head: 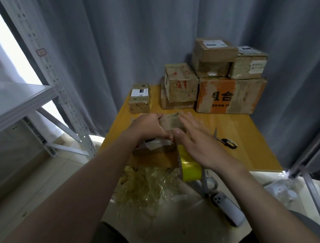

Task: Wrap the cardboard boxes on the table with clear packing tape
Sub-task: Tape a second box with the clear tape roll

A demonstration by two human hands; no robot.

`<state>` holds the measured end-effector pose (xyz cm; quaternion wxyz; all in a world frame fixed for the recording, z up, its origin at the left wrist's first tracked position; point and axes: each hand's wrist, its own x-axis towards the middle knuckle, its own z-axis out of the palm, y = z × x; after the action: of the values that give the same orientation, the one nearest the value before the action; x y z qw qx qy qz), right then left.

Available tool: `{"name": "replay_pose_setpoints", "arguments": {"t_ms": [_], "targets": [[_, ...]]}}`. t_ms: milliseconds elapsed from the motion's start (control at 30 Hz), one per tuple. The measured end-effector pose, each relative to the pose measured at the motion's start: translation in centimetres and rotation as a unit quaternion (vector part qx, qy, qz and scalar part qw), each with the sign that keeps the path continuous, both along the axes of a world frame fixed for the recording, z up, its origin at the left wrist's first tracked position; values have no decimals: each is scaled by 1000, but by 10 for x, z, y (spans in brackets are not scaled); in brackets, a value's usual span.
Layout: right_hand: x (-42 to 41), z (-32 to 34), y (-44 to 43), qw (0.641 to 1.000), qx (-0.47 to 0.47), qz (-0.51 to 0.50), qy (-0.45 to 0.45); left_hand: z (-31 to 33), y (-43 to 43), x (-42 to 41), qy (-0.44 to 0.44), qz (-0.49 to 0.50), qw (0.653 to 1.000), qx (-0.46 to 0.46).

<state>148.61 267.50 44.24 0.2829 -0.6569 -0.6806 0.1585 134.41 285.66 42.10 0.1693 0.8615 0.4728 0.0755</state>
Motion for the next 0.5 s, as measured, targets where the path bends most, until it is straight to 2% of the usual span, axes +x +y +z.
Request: {"name": "replay_pose_setpoints", "arguments": {"t_ms": [100, 167, 367, 500], "targets": [[-1, 9, 31, 975, -140, 68, -160, 2, 0, -1, 5, -10, 1000, -15], [-2, 7, 50, 959, -169, 60, -218, 3, 1, -2, 4, -20, 1000, -15], [-2, 6, 101, 959, -192, 22, -209, -2, 2, -4, -17, -52, 998, -10], [1, 7, 118, 970, -188, 3, -156, -2, 1, -3, -45, -52, 998, -7]]}}
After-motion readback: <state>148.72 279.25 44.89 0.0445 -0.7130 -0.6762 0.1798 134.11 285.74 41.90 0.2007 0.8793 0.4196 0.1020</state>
